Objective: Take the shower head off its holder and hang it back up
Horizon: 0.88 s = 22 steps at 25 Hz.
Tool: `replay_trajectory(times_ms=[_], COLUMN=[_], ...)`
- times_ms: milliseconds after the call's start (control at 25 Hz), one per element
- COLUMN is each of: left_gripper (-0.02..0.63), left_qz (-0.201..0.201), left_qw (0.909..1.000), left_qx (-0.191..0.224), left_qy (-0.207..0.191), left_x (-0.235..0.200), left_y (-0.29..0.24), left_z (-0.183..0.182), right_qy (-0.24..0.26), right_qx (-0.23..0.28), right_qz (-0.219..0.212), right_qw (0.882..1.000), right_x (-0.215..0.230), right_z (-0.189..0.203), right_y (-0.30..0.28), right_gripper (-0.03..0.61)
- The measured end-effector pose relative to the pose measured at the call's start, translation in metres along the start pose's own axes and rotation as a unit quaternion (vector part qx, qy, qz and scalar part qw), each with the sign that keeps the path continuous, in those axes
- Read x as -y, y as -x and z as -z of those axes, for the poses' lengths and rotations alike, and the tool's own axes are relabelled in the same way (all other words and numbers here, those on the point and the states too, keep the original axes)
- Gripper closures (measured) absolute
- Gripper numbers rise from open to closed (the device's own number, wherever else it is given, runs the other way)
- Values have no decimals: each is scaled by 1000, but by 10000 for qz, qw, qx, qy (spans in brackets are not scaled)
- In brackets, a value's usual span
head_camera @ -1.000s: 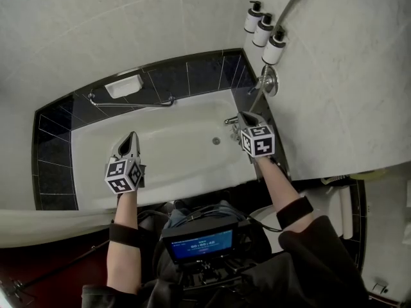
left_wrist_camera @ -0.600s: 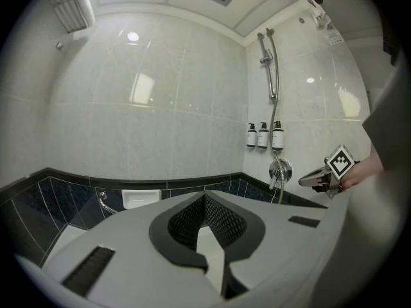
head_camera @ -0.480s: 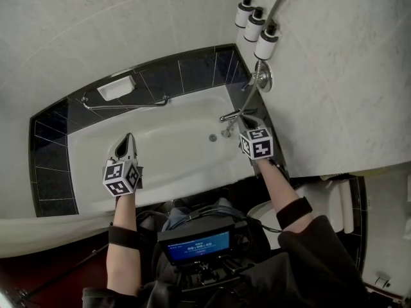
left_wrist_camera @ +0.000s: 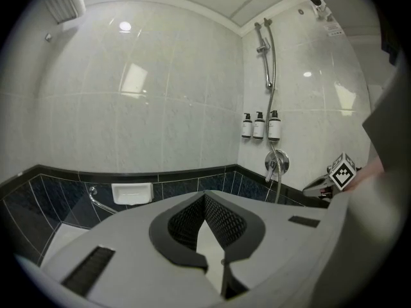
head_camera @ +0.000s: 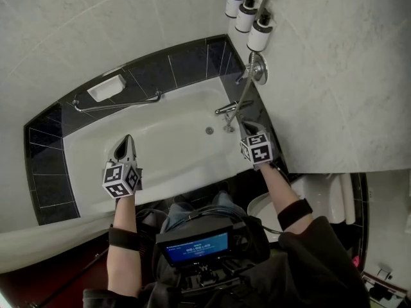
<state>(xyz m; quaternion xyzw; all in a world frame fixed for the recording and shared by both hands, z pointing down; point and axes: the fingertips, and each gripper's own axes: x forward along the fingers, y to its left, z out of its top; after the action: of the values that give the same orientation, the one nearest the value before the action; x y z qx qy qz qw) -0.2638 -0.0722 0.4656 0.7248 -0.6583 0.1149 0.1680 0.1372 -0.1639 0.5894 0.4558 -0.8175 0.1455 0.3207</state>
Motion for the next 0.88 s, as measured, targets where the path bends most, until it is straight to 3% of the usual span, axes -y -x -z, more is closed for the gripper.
replay_trajectory(times_ms=[200, 360, 480, 600, 720, 880], left_gripper=[614, 614, 614, 614, 614, 614], left_qz=[82, 148, 199, 165, 158, 145], left_qw=[9998, 9994, 9986, 9981, 9978, 9979], left_qx=[-163, -298, -431, -531, -579, -579], left_qy=[-52, -116, -219, -279, -278, -247], left_x=[7, 11, 18, 22, 21, 21], left_y=[-8, -15, -17, -20, -28, -38], left_z=[12, 26, 37, 50, 70, 115], right_qy=[229, 1086, 2131, 3418, 4619, 5757], right_qx=[-332, -648, -983, -1343, -1611, -1931], right_qz=[4, -110, -253, -449, -664, -1028], right_qw=[9992, 9919, 9717, 9291, 8697, 7879], right_x=[-8, -19, -30, -46, -62, -78], right_z=[21, 43, 58, 74, 97, 140], right_y=[-3, -23, -36, -53, -78, -113], right_gripper=[543, 532, 503, 486, 457, 397])
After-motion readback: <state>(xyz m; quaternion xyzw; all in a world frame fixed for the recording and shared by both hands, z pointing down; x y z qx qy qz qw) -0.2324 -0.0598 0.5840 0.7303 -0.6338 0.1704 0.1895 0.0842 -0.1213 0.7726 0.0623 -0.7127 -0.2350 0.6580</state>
